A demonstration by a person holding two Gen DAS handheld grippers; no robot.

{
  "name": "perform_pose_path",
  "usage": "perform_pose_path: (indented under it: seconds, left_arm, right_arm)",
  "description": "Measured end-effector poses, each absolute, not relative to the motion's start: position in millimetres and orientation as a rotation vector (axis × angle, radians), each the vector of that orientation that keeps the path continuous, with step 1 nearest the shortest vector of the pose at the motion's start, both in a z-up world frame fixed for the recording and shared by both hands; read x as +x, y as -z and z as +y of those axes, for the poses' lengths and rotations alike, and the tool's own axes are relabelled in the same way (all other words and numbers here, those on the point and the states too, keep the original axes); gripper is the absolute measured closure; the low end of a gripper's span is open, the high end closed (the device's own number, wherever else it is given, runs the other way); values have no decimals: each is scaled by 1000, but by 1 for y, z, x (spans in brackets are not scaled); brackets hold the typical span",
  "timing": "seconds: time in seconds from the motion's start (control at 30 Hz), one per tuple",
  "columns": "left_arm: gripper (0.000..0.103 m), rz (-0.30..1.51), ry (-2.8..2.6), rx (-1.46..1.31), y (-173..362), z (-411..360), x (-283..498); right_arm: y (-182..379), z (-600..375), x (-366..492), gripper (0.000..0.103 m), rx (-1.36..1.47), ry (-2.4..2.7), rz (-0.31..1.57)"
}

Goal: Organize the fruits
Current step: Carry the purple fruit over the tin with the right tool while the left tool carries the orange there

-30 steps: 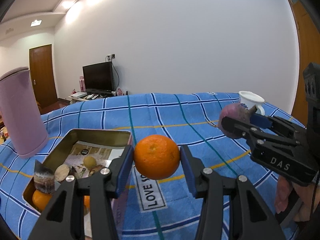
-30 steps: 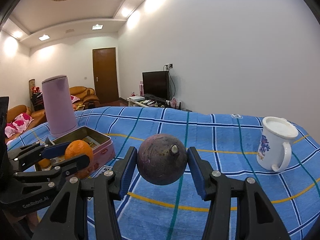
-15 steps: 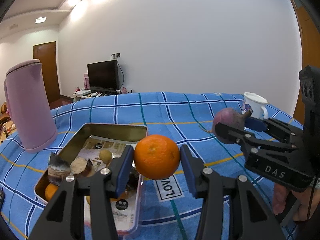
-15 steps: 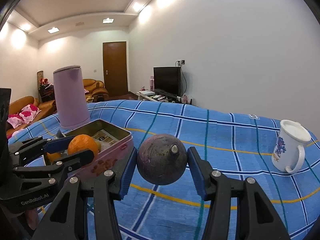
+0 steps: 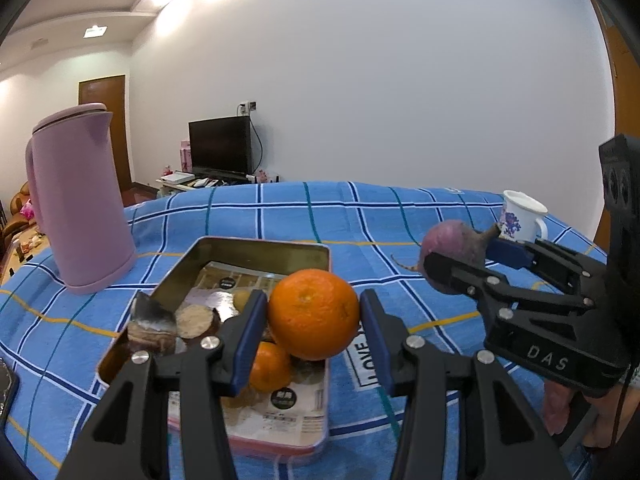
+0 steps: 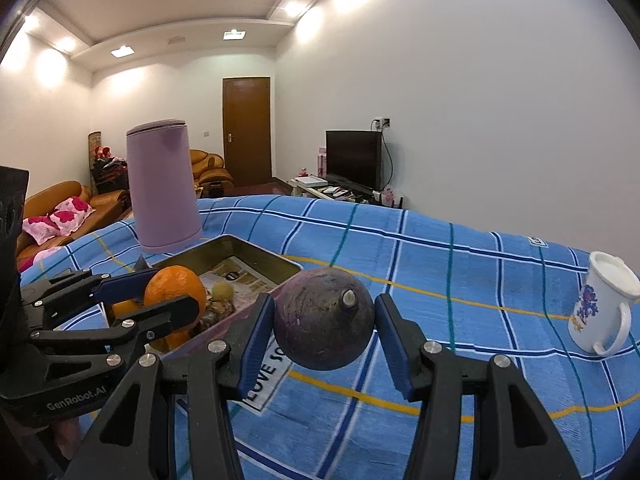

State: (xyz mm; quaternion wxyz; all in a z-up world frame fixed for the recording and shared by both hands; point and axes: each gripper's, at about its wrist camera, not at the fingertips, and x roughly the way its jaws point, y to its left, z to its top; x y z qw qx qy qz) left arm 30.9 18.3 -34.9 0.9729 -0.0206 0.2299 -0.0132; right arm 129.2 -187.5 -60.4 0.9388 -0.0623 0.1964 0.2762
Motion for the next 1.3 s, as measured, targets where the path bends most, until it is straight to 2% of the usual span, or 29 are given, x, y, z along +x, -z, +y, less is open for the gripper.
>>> perform_pose_path:
  seconds: [1.3]
  left_arm:
    - [53,469,-101,-78,31,87,19]
  right_arm:
    - [47,-110,119,50,-164,-705,385]
